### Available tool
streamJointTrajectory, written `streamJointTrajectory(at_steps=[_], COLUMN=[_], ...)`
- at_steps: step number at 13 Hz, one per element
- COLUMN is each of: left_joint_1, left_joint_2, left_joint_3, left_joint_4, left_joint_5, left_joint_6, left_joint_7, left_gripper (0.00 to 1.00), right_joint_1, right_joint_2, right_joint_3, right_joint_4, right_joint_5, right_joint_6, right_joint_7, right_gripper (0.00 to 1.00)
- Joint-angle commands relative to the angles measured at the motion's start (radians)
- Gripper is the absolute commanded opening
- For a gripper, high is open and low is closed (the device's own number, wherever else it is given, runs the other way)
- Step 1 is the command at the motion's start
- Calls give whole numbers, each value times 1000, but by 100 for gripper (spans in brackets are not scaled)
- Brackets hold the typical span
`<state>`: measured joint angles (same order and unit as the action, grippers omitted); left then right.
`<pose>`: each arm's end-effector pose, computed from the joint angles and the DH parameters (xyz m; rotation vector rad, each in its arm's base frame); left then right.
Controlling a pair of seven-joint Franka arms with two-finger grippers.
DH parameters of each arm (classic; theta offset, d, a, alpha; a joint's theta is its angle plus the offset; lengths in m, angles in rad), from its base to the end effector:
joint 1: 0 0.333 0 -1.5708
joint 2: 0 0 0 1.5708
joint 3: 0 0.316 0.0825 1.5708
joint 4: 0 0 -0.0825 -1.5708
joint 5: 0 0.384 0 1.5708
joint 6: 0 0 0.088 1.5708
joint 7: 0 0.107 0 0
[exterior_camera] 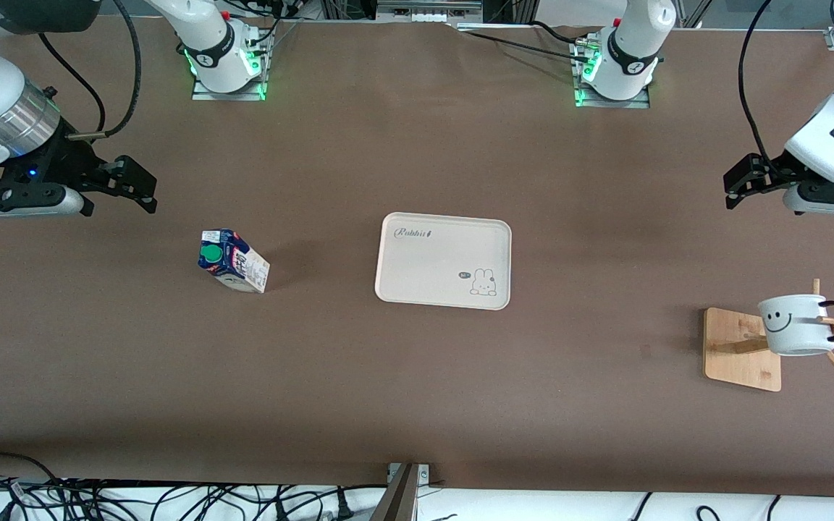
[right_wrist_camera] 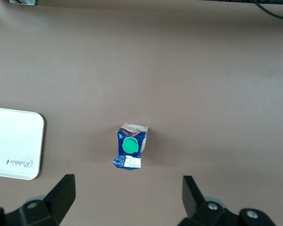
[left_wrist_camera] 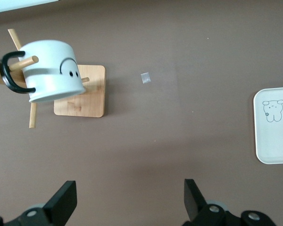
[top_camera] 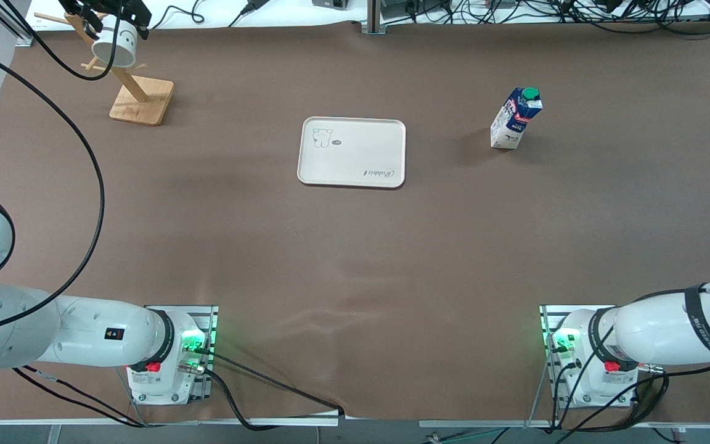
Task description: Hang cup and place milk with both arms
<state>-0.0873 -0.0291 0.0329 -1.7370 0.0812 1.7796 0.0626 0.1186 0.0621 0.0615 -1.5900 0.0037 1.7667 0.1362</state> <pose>0.5600 -0.0232 0.5804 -3.0538 0.2003 -0.1092 0.5816 0.1051 0.5981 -3.1105 -0.0670 -0.1746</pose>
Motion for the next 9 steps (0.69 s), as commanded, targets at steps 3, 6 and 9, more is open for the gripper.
streamJointTrajectory(at_steps=[3,6,9], left_joint_1=[9,9,9], left_joint_2=[24,29,32], left_joint_3=[1,7,2], left_joint_4=[28,30,40], left_joint_5=[-38,-49,-49], left_joint_6=[-23,-25,-28], left_joint_7=[10,10,10], left_gripper=[100,100,100], right_joint_1=[-7,-7,-4], right_joint_2=[4,4,2], right_joint_3=[3,3,3], right_joint_4=[-1,1,1], right_joint_5=[-11,-11,-11], right_joint_6=[-15,-18,-26], right_joint_7=[-3,-3,-1], right_gripper=[100,100,100])
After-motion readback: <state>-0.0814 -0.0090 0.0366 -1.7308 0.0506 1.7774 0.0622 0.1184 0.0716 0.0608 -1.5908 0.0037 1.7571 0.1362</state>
